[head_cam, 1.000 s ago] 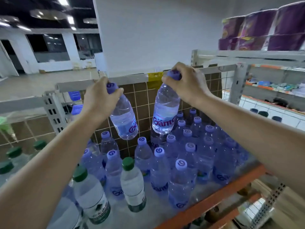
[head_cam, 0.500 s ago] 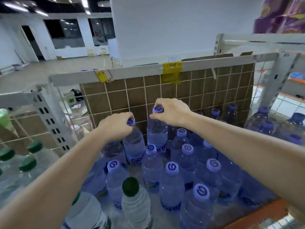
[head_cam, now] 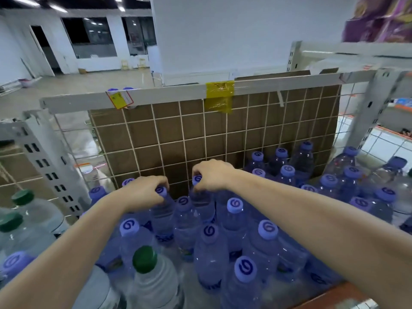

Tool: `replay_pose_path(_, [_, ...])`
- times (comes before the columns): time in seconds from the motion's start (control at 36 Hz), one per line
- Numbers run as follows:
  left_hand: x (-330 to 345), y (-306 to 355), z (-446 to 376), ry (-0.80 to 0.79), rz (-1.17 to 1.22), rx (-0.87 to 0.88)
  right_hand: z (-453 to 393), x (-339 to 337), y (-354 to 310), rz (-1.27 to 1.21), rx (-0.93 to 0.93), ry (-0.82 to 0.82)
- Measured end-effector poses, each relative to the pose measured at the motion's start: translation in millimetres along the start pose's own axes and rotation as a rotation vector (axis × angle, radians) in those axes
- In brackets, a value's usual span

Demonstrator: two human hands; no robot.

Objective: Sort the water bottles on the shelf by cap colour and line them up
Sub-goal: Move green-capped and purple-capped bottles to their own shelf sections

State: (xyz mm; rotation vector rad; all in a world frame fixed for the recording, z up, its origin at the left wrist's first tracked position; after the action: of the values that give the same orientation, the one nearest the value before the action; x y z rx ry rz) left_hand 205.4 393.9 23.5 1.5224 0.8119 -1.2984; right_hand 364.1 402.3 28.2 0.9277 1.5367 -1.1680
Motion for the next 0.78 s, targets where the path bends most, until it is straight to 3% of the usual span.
replay_pose_path(0.39, [-1, 11, -18, -0.096, -0.257, 0.008, 15, -22, 11, -0.06, 0.025, 0.123])
replay_pose_path(0.58, [-37, 65, -40, 0.15, -0.202, 0.088, 41, -72, 32, -0.16, 0.074, 0.329])
replay_pose_path(0.78, [-57, 159, -35, 0.248, -0.065, 0.249, 90, -124, 90, -0.232, 0.178, 0.517])
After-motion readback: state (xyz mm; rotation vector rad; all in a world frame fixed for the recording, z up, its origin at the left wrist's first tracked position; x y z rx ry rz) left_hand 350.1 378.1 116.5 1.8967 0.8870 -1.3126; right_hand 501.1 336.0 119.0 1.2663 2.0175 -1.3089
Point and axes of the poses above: each hand's wrist, its own z-axis away from the middle knuckle, its own x-axis out of the palm, y = z × x, the point moved 6 cm from there along -z, towards the middle knuckle, and after that the axes turned 13 degrees about y, right-handed, at the moved point
